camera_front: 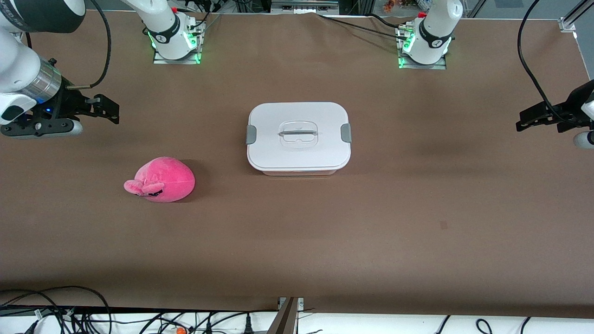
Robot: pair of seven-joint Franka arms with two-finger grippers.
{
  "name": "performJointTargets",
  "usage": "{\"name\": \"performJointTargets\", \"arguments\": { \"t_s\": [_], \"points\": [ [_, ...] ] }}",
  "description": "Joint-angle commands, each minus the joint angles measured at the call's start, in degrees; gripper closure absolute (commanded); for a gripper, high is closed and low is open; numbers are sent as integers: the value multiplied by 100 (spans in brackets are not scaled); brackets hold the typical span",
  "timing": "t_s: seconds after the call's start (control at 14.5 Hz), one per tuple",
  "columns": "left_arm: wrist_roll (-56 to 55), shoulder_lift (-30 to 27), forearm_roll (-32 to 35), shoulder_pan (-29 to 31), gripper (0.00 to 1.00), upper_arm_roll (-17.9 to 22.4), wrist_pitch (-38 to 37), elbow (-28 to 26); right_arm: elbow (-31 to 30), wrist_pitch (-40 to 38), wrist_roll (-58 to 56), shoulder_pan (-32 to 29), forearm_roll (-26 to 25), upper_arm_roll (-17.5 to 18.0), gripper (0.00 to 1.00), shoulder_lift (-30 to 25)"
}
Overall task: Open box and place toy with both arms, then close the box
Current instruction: 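Move the left gripper over the white lid's clear handle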
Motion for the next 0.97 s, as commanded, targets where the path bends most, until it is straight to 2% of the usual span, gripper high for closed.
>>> {"name": "performJointTargets", "arguments": {
  "t_s": [0.0,0.62,0.9],
  "points": [
    [-35,49,147,-5,0,-16,-105,135,99,-89,-93,-19,90,-2,0,25],
    [-43,93,112,-180,0,-33,-193,134,99,-150,-75,8,90,33,0,25],
    [-17,154,68,-838,0,-68,-184,134,108,-159,-75,16,90,42,0,25]
  ]
}}
